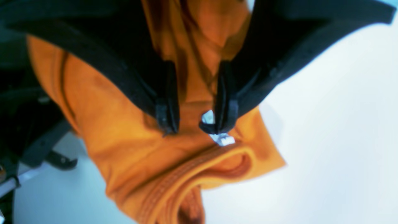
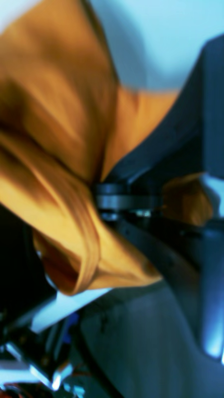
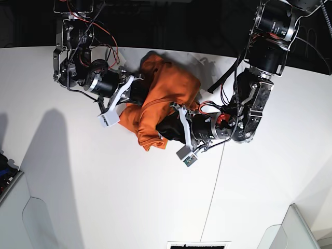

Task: Layout the t-shirt on the table in an organized manner, then fold the t-shirt properly

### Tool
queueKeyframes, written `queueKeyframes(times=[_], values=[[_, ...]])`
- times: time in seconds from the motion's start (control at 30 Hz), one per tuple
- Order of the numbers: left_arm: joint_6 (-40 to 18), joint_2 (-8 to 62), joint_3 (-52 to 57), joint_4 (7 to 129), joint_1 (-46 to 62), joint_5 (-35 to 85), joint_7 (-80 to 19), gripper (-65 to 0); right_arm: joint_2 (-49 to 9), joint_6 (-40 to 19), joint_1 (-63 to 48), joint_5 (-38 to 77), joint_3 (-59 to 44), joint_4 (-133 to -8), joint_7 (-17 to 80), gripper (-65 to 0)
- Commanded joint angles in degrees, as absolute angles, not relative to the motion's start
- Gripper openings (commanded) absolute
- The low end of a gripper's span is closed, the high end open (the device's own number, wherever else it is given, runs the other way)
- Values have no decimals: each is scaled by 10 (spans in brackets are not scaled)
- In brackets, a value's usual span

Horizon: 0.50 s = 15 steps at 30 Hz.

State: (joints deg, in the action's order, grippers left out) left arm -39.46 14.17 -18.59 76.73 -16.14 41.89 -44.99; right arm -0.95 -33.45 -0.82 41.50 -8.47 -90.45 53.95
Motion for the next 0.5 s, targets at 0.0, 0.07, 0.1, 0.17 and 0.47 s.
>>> queueKeyframes(times=[0.0,0.07,0.1,0.17,0.47], values=[[-400,152,-175,790,-178,448,-449,-448,-11,-343,0,427,-92,-924,529,-650],[-400,173,-167,815,-176,486,-476,-448,-11,-343,-1,422,-103,-944,536,-650],[-400,187,-164,827,-174,504,-488,-448,-13,-343,-1,420,-107,-952,543,-650],[-400,217,-164,849,-169,537,-503,-448,-22,-343,-1,420,-113,-964,554,-650],[-400,363,-164,976,-47,581,-536,-449,-141,-341,-79,446,-114,-1021,569,-650]])
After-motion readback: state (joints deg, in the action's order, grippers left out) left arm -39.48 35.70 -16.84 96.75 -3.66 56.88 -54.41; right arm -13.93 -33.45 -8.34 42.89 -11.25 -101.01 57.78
